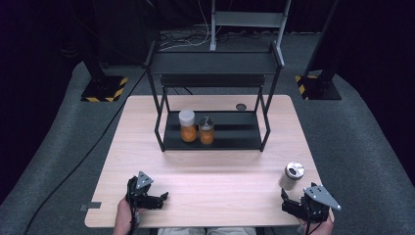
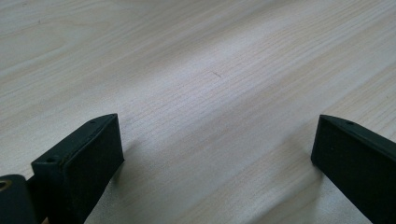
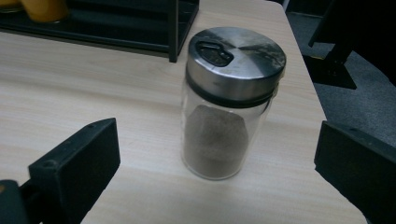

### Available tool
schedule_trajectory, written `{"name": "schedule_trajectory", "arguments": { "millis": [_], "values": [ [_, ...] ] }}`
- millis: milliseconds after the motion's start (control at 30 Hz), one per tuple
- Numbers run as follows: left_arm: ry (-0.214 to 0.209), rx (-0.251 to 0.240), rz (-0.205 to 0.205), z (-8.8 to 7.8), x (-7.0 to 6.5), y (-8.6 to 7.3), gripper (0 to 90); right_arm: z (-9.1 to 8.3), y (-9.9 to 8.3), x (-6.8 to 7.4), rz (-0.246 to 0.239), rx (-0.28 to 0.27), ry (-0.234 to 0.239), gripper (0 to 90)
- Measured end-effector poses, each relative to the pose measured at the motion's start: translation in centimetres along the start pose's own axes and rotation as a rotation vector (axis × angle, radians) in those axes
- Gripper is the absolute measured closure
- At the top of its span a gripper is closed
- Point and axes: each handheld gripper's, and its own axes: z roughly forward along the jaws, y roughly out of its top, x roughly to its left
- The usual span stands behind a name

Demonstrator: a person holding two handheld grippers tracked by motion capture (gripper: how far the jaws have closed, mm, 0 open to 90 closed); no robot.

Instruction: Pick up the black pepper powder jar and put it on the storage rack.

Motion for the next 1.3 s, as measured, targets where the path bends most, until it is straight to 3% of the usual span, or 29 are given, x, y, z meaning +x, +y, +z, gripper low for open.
{"name": "schedule_trajectory", "arguments": {
  "millis": [367,533,700,867,1000,1300],
  "values": [
    [0.000,-0.002,-0.002,0.0,0.0,0.0,1.7,5.1,1.5,-1.8,0.024,0.073,0.058,0.0],
    [0.000,0.000,0.000,0.0,0.0,0.0,1.7,6.5,1.8,-2.5,0.034,0.089,0.072,0.0],
    [-0.001,-0.002,-0.001,0.0,0.0,0.0,1.7,6.8,1.7,-2.8,0.023,0.086,0.088,4.0],
    [-0.001,-0.002,-0.001,0.0,0.0,0.0,1.7,6.8,1.5,-3.2,0.022,0.081,0.115,21.0],
    [-0.001,-0.002,-0.001,0.0,0.0,0.0,1.7,6.6,1.4,-3.4,0.029,0.079,0.111,28.4],
    [-0.001,-0.001,-0.001,0.0,0.0,0.0,1.7,6.5,1.7,-3.7,0.017,0.088,0.118,30.3]
  ]
}}
